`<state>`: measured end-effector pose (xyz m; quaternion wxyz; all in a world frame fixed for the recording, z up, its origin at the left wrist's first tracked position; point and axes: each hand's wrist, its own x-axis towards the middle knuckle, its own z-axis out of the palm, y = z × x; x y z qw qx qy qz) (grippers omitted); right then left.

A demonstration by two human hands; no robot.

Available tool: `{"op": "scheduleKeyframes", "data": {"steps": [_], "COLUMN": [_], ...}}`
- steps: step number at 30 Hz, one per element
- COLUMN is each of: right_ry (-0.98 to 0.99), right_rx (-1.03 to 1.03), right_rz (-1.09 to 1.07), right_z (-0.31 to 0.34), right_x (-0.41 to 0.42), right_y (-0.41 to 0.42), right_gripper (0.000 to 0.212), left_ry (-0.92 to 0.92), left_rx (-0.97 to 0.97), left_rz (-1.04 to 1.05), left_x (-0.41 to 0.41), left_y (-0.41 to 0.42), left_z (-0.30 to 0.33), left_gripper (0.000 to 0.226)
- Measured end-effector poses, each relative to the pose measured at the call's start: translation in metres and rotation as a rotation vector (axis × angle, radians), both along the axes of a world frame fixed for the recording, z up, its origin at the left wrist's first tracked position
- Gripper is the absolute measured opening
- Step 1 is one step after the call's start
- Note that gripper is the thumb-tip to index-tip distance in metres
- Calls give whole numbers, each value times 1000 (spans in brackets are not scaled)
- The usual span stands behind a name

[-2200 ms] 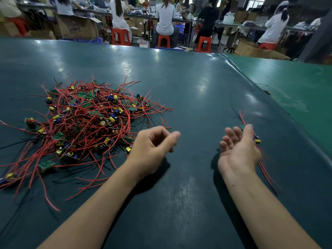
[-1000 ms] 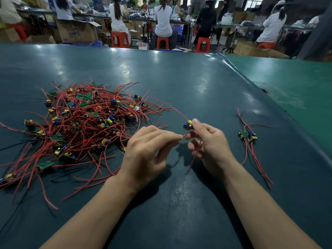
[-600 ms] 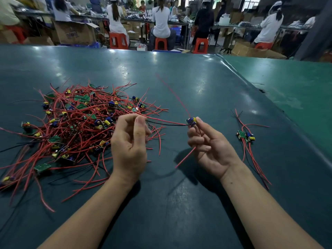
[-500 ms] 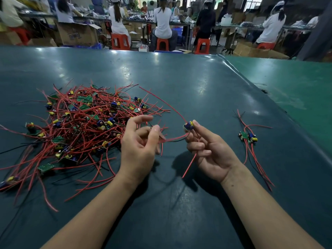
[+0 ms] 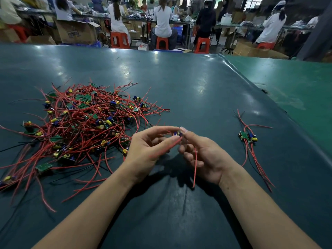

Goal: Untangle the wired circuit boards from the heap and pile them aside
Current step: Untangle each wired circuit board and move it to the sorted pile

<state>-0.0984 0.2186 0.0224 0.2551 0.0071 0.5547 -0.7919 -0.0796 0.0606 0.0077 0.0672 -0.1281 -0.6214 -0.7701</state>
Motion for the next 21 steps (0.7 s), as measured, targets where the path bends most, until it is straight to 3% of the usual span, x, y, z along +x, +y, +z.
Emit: {"op": "scheduleKeyframes", "data": {"steps": [4,6,8,13,15,19,21], "right_ry": [101,305,450,904,913,754,785], "right_rx": [8,75,96,421,385,347,386], "right_rz": [-146,-163,-133,-401,-420,-352,-358], "right_z": [-2,-4,-8,-12,-12,-10,-9], "right_x": [0,4,8,5,6,7,6], "right_y": [-4,-8,-11,-11,-10,-9,-9], "right_gripper": [31,14,29,26,21,3,12], "left_ry": [14,-12,5,-22,-17,8,31], "left_rx": [75,104,45,29,22,-100,-161], "left_rz": [94,136,152,142,151,151,166], "left_x": [-5,-7,-6,-2,-3,-2,-2], "left_y": [-2,-3,-3,1,2,2,2], "left_z": [-1,0,0,3,3,2,2], "left_gripper": [15,12,12,10,11,6,4]}}
